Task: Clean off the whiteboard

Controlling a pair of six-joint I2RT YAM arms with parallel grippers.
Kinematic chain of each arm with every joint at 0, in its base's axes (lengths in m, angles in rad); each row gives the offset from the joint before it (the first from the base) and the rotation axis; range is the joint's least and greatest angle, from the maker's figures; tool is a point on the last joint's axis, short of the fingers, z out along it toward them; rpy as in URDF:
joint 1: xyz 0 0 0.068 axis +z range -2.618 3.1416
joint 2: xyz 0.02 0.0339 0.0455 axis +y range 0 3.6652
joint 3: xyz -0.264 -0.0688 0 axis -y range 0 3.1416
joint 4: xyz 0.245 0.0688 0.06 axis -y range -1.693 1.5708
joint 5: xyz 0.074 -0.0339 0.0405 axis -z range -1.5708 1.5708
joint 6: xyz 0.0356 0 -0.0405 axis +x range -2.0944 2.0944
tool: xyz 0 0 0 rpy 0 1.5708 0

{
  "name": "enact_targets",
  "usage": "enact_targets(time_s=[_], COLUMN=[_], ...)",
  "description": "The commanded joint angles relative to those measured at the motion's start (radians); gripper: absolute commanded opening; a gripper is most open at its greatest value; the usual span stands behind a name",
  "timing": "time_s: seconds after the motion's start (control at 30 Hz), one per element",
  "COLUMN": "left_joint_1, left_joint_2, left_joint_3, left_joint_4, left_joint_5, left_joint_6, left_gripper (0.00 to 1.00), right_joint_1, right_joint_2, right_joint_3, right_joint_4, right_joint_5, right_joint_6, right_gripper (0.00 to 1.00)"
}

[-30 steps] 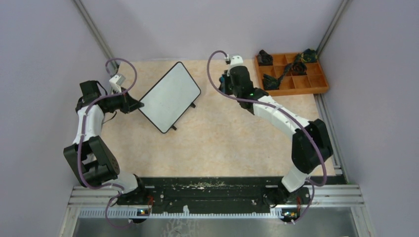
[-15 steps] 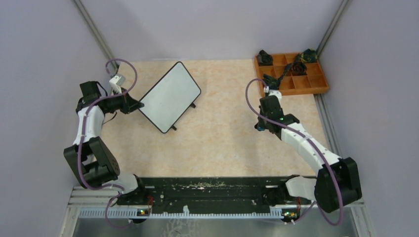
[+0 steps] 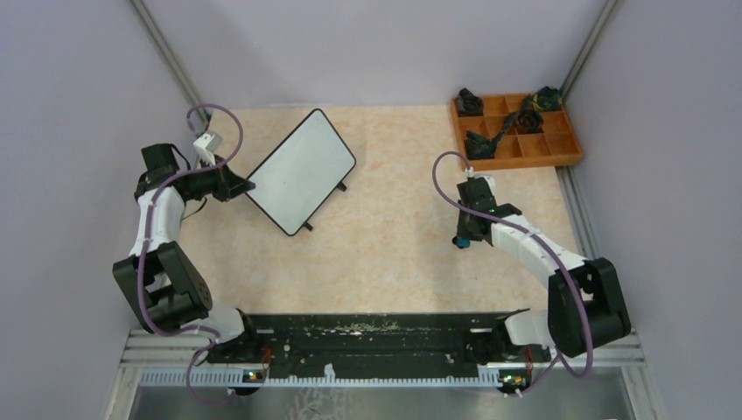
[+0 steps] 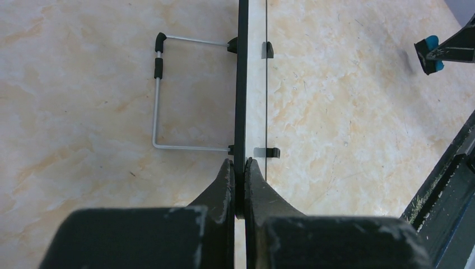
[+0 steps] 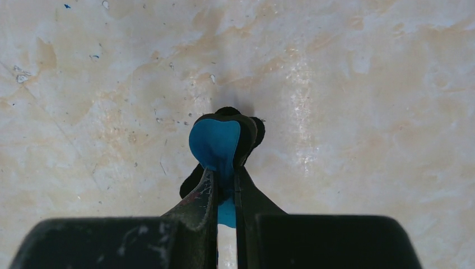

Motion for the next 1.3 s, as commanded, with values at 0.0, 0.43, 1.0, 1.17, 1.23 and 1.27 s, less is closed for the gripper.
enact_targets(time_s=[0.0,0.43,1.0,1.17,1.23,1.27], left_joint_1=[-0.021,-0.022,-0.02,-0.022,-0.021,-0.021], left_joint_2=[0.046,0.059,0.055,0.047,0.041,0.038], left_joint_3=[-0.041,-0.037,-0.031,-0.025,-0.018,-0.015], left_joint_4=[-0.069,-0.071,-0.074,-0.08,-0.084,-0.088], left_joint_5=[-0.12,-0.122,-0.132,-0.132,-0.129,-0.127], left_joint_6=[0.089,0.08,0.076,0.074,0.072,0.072], left_gripper=[0.0,0.07,0.3,0.37,0.42,0.45], right_joint_1=[-0.007,-0.007,-0.007,-0.007,-0.007,-0.007], right_joint_2=[0.018,0.091,0.065,0.058,0.058,0.059], right_joint_3=[-0.003,-0.016,-0.022,-0.026,-0.027,-0.027], right_joint_4=[0.083,0.109,0.113,0.117,0.119,0.12], right_joint_5=[-0.03,-0.079,-0.083,-0.084,-0.086,-0.086], right_joint_6=[0.009,-0.014,-0.025,-0.026,-0.027,-0.028], right_gripper=[0.06,0.29,0.5,0.51,0.51,0.51])
